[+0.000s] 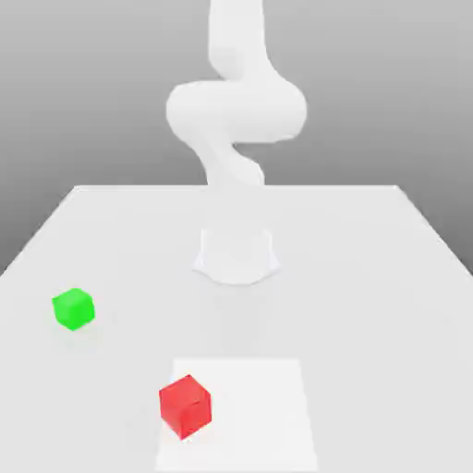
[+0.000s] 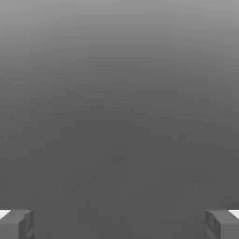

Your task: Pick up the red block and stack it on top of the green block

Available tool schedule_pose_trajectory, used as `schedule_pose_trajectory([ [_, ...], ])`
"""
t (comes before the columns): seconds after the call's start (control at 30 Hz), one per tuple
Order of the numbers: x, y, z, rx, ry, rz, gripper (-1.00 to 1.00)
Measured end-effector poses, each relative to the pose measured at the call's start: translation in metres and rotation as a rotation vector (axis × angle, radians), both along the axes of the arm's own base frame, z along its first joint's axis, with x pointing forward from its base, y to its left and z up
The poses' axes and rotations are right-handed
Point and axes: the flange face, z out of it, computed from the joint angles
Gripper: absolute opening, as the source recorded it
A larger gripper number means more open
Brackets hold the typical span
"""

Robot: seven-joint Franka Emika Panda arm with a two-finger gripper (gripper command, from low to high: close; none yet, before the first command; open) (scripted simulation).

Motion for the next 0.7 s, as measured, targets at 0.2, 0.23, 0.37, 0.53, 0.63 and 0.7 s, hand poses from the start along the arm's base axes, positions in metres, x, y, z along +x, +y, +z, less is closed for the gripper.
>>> schedule_pose_trajectory([
  [0.2,0.062,-0.019,-0.124,0.075,0.19,-0.198,0.0],
  [0.23,0.068,-0.023,-0.145,0.087,0.22,-0.231,0.0],
  [0.37,0.082,-0.039,-0.23,0.141,0.339,-0.362,0.0],
  [0.53,0.078,-0.056,-0.335,0.212,0.485,-0.526,0.0],
  [0.63,0.063,-0.065,-0.395,0.26,0.572,-0.63,0.0],
  [0.7,0.05,-0.067,-0.432,0.292,0.63,-0.695,0.0],
])
